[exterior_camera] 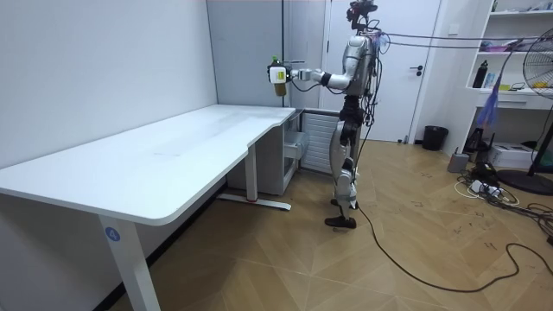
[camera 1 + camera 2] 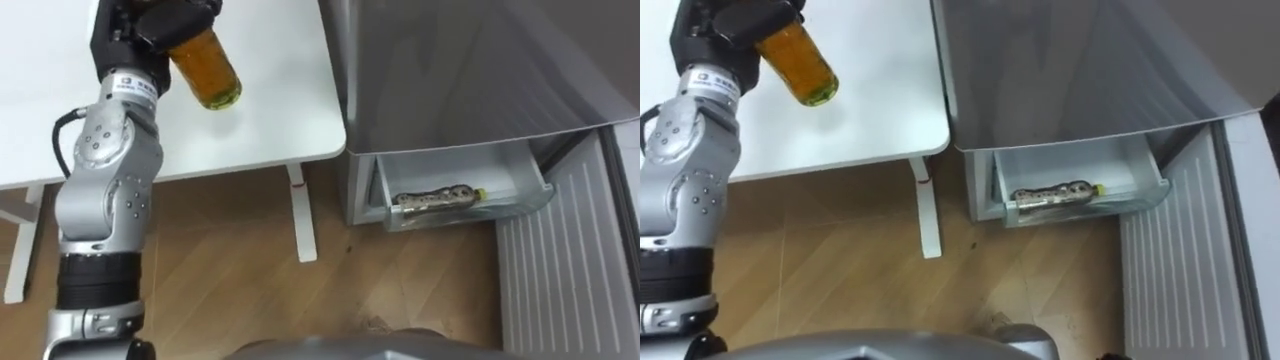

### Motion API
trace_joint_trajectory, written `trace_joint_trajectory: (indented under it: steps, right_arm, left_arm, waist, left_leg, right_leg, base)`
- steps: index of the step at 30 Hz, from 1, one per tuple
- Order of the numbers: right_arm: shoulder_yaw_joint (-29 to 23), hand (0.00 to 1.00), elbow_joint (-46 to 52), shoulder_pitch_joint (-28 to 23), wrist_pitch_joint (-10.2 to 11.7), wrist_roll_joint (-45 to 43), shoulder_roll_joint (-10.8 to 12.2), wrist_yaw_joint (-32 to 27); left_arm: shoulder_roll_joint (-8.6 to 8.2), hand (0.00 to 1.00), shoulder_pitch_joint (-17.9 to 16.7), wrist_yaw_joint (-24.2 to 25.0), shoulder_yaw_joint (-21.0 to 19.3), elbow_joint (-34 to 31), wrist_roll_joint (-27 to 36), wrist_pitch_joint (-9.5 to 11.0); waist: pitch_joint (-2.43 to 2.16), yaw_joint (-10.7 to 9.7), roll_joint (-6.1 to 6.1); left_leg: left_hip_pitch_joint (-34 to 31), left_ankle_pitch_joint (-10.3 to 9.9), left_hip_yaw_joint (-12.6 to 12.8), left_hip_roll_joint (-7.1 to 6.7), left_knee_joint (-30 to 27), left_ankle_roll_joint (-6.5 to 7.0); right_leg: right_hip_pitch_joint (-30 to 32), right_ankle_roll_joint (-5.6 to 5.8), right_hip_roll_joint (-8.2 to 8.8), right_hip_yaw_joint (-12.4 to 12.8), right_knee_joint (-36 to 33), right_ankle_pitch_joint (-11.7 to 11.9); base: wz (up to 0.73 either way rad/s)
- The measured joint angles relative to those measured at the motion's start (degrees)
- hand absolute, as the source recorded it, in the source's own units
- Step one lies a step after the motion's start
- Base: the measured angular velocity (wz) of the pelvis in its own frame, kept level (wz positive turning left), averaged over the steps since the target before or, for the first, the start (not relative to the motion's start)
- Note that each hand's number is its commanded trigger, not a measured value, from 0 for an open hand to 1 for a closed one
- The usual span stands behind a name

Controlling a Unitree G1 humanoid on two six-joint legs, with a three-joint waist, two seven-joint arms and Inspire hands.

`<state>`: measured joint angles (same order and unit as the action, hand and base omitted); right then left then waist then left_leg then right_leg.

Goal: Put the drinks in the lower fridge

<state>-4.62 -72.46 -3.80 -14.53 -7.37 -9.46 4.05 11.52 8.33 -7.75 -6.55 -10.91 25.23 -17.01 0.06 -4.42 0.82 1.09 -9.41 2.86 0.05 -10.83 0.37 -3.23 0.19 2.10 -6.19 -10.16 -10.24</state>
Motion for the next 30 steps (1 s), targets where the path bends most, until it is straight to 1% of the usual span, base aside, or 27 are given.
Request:
trace_joint_trajectory:
  steps: [2,4,5,7,9,12,14,16,18,20,21,23,24,25,27,28,29,30]
  right_arm:
    - [0.01,0.00,-0.07,-0.07,-0.07,0.05,-0.09,0.34]
    - [0.04,0.00,-0.23,-0.04,-0.05,0.02,-0.16,0.33]
    - [0.17,0.00,-0.23,-0.07,-0.08,0.00,-0.25,0.32]
    - [0.17,0.00,-0.22,-0.34,-0.09,0.04,-0.27,0.24]
    - [0.18,0.00,-0.20,-0.50,-0.08,0.09,-0.28,0.03]
    - [1.16,0.00,-0.23,-0.58,-0.08,0.17,-0.39,-0.28]
    - [1.41,0.00,-0.23,-0.60,-0.15,0.19,-0.44,-0.37]
    - [2.81,0.00,-0.20,-0.50,-0.43,0.27,-0.58,-0.45]
    - [4.01,0.00,-0.08,-0.06,-0.51,0.27,-0.74,-0.81]
    - [6.49,0.00,1.01,0.03,-0.48,0.66,-1.22,-1.36]
    - [7.03,0.00,1.34,0.21,-0.39,0.86,-1.32,-1.53]
    - [8.54,0.00,1.97,1.82,0.18,1.34,-1.34,-1.93]
    - [9.10,0.00,2.50,2.07,0.23,1.32,-1.35,-1.95]
    - [10.37,0.00,4.45,2.37,0.16,1.27,-1.53,-1.91]
    - [12.04,0.00,6.64,2.73,0.15,0.45,-1.96,-1.86]
    - [12.38,0.00,8.14,2.54,0.07,0.32,-2.30,-1.63]
    - [12.40,0.00,10.17,2.19,0.05,0.34,-2.62,-1.35]
    - [12.39,0.00,11.60,2.08,0.07,0.40,-2.62,-1.29]
  left_arm:
    - [0.00,1.00,-2.02,1.65,0.05,-3.59,0.42,-0.25]
    - [-0.01,1.00,-3.32,3.04,0.36,-5.18,0.52,-0.25]
    - [-0.03,1.00,-3.92,3.66,0.65,-5.81,0.53,-0.26]
    - [-0.27,1.00,-4.65,4.52,0.75,-6.50,0.53,-0.30]
    - [-0.70,1.00,-5.10,4.63,0.77,-7.33,0.53,-0.48]
    - [-0.82,1.00,-5.48,5.21,0.72,-8.45,1.14,-0.48]
    - [-1.28,1.00,-6.58,6.24,0.51,-9.34,3.46,-0.48]
    - [-1.86,1.00,-7.31,7.38,0.87,-9.37,3.82,-0.50]
    - [-1.86,1.00,-8.89,8.70,1.17,-9.38,4.12,-0.52]
    - [-1.86,1.00,-12.12,9.61,2.58,-9.36,4.60,-0.52]
    - [-1.86,1.00,-13.02,9.71,3.13,-9.35,4.99,-0.53]
    - [-1.93,1.00,-16.06,10.56,5.16,-9.28,6.79,-0.75]
    - [-1.93,1.00,-16.33,10.69,5.89,-9.26,6.78,-0.79]
    - [-1.96,1.00,-16.76,10.80,7.44,-9.09,6.72,-0.78]
    - [-2.21,1.00,-17.56,11.25,9.31,-7.91,6.79,-0.78]
    - [-2.24,1.00,-18.41,11.43,10.26,-6.88,6.75,-0.78]
    - [-2.05,1.00,-19.32,11.43,11.02,-5.96,6.69,-0.79]
    - [-1.91,1.00,-19.86,11.44,11.27,-5.64,6.57,-0.79]
  waist:
    - [-0.05,0.07,0.03]
    - [-0.19,0.20,0.08]
    - [-0.23,0.63,0.17]
    - [-0.25,1.33,0.21]
    - [-0.25,1.52,0.20]
    - [-0.24,3.09,0.24]
    - [-0.23,4.00,0.21]
    - [-0.23,4.92,0.21]
    - [-0.23,5.04,0.21]
    - [-0.18,5.63,0.14]
    - [-0.13,5.74,0.09]
    - [0.27,5.85,-0.43]
    - [0.41,5.87,-0.56]
    - [0.53,6.44,-0.75]
    - [0.56,6.80,-0.76]
    - [0.56,7.39,-0.71]
    - [0.58,7.86,-0.64]
    - [0.59,7.87,-0.66]
  left_leg:
    - [-0.24,0.06,-0.94,-0.21,-0.09,-0.08]
    - [-0.24,0.06,-1.67,-0.43,-0.18,-0.07]
    - [-0.24,0.07,-1.73,-0.49,-0.18,-0.07]
    - [-0.25,0.07,-2.06,-0.64,-0.26,-0.06]
    - [-0.46,0.06,-2.86,-0.89,-0.46,-0.06]
    - [-0.77,0.07,-3.34,-0.94,-0.50,-0.06]
    - [-1.03,0.07,-3.83,-1.02,-0.51,-0.06]
    - [-1.06,0.07,-4.23,-1.09,-0.56,-0.06]
    - [-1.05,0.07,-4.66,-1.23,-0.56,-0.06]
    - [-0.95,0.07,-4.92,-1.34,-0.62,-0.06]
    - [-0.98,0.07,-5.05,-1.37,-0.65,-0.06]
    - [-1.62,0.07,-5.91,-1.59,-1.39,-0.05]
    - [-2.02,0.07,-6.33,-1.68,-1.76,-0.05]
    - [-2.73,0.07,-6.64,-1.71,-2.31,-0.05]
    - [-3.37,0.06,-7.06,-1.84,-2.82,-0.04]
    - [-3.31,0.06,-7.06,-1.86,-2.80,-0.04]
    - [-3.40,0.06,-7.01,-1.82,-2.80,-0.04]
    - [-3.49,0.06,-7.01,-1.80,-2.78,-0.04]
  right_leg:
    - [-0.53,-0.02,0.16,-1.33,0.48,0.01]
    - [-0.91,-0.03,0.36,-2.15,0.51,-0.13]
    - [-1.00,0.01,0.42,-2.30,0.58,-0.18]
    - [-1.25,0.07,0.57,-2.83,0.70,-0.24]
    - [-1.80,0.12,0.71,-3.75,1.32,-0.26]
    - [-1.77,0.14,0.74,-4.32,1.53,-0.29]
    - [-1.77,0.14,0.81,-4.93,1.52,-0.43]
    - [-2.01,0.14,0.86,-5.16,1.52,-0.43]
    - [-2.42,0.19,0.90,-5.52,1.51,-0.46]
    - [-2.68,0.24,1.01,-5.94,1.50,-0.49]
    - [-2.70,0.24,1.05,-6.28,1.50,-0.49]
    - [-2.88,0.28,1.20,-7.62,1.52,-0.51]
    - [-2.85,0.31,1.25,-8.21,1.51,-0.54]
    - [-2.52,0.32,1.26,-8.50,1.43,-0.55]
    - [-2.32,0.39,1.30,-8.93,1.41,-0.61]
    - [-2.12,0.41,1.31,-8.84,1.41,-0.64]
    - [-1.99,0.41,1.28,-8.85,1.41,-0.64]
    - [-1.88,0.41,1.26,-8.86,1.35,-0.64]
  base:
    - [0.27]
    - [0.20]
    - [0.12]
    - [0.11]
    - [0.20]
    - [0.11]
    - [0.12]
    - [0.09]
    - [0.11]
    - [0.05]
    - [0.10]
    - [0.22]
    - [0.29]
    - [0.27]
    - [0.19]
    - [0.00]
    - [-0.03]
    - [-0.06]
